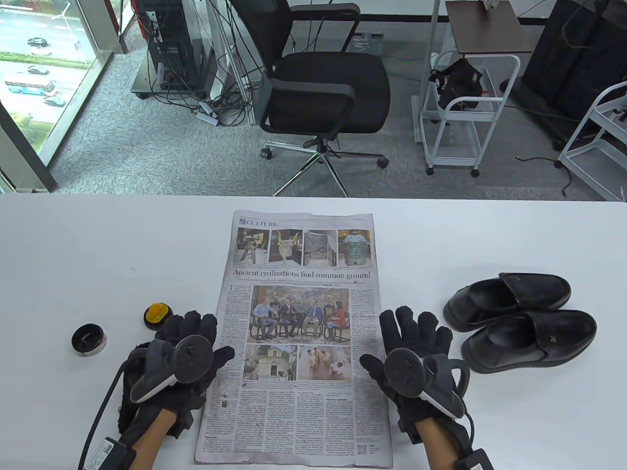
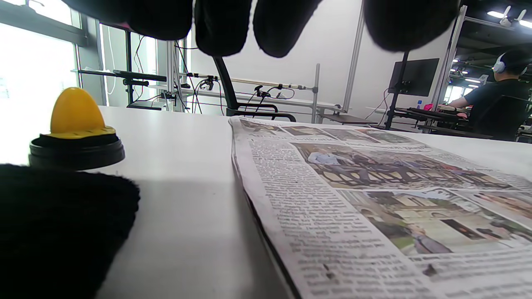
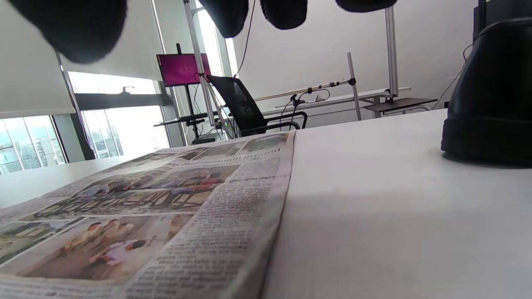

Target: Dip and apply built-in sponge shoe polish on shoes

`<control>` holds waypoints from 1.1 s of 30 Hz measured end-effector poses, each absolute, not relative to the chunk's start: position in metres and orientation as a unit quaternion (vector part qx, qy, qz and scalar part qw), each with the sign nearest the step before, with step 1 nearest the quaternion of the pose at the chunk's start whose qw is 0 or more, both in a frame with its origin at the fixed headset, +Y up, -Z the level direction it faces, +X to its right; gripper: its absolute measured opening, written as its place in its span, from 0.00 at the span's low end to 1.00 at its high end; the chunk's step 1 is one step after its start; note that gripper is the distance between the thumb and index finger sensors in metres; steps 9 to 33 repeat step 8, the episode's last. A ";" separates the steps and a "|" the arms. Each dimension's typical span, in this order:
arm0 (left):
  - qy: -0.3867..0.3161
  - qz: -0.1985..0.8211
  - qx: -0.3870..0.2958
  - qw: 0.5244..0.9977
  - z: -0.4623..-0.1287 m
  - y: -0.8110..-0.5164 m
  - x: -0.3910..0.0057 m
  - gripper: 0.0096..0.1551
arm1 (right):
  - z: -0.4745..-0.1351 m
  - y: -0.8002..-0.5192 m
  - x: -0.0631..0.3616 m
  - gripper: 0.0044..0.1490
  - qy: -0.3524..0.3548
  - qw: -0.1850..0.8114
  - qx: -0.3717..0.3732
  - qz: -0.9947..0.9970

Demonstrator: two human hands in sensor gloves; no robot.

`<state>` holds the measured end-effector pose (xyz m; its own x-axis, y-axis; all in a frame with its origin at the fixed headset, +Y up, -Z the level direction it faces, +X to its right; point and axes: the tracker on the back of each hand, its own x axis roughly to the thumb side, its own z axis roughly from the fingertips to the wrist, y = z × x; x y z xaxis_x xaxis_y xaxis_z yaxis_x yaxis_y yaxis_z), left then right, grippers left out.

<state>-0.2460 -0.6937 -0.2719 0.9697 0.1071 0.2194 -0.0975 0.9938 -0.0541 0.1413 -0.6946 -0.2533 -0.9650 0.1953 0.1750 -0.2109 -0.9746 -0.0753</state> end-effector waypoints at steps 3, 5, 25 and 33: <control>-0.113 0.052 -0.022 0.992 -0.272 -0.694 -0.246 0.47 | -0.255 -0.697 0.142 0.54 -0.030 0.103 0.073 0.992; -0.114 0.052 -0.023 0.992 -0.272 -0.694 -0.246 0.47 | -0.255 -0.699 0.142 0.54 -0.024 0.108 0.070 0.991; -0.114 0.050 -0.025 0.992 -0.272 -0.695 -0.246 0.46 | -0.256 -0.701 0.142 0.54 -0.012 0.112 0.070 0.991; -0.114 0.050 -0.025 0.992 -0.272 -0.695 -0.246 0.46 | -0.256 -0.701 0.142 0.54 -0.012 0.112 0.070 0.991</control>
